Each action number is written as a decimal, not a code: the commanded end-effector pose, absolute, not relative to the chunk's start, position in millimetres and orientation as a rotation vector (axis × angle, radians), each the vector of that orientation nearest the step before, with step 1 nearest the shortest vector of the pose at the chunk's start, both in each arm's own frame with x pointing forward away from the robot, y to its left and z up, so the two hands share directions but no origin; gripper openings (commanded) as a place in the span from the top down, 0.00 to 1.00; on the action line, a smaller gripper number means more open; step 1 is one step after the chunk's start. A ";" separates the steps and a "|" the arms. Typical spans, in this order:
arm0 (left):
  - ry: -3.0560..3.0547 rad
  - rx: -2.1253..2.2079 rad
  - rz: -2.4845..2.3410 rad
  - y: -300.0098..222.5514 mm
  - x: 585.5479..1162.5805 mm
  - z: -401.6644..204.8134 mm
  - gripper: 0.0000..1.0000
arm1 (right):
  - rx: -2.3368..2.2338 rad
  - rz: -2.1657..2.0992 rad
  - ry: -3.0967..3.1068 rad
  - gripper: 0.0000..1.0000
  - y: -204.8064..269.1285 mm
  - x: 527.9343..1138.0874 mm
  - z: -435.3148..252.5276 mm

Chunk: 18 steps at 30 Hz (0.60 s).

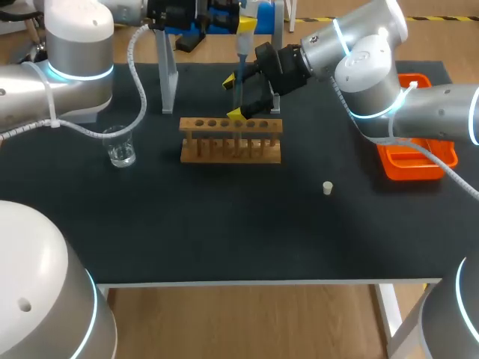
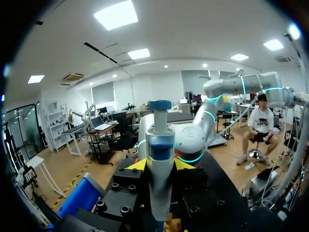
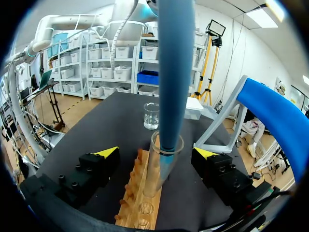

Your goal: Invert the test tube, pick up the pipette, mount the tip to pipette, aspirate from beaker and dispense into the tube, eject the tip, return the pipette, and cap with the stopper.

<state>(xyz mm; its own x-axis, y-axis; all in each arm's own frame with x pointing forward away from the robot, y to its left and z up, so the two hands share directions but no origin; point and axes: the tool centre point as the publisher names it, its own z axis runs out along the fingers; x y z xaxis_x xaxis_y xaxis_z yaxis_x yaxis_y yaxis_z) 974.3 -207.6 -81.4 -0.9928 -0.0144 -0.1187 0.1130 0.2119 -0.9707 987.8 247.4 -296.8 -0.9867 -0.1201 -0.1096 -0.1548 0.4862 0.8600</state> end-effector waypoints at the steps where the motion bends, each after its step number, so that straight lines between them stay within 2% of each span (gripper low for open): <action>1: 2.361 0.094 -1.910 -206.0 975.5 -81.3 1.00 | -0.249 1.555 2.679 0.00 246.3 987.4 -296.2; 18: 2.342 0.104 -1.877 -204.6 964.9 -71.3 1.00 | -0.249 1.555 2.679 0.00 246.3 987.4 -296.2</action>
<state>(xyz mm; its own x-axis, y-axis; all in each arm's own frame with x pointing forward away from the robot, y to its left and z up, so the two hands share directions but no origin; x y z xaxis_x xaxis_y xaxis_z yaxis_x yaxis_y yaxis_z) 969.7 -205.5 -73.1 -0.9887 -0.0249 -0.1475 0.1386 0.2185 -0.9660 987.8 247.4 -296.8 -0.9867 -0.1201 -0.1096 -0.1547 0.4862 0.8600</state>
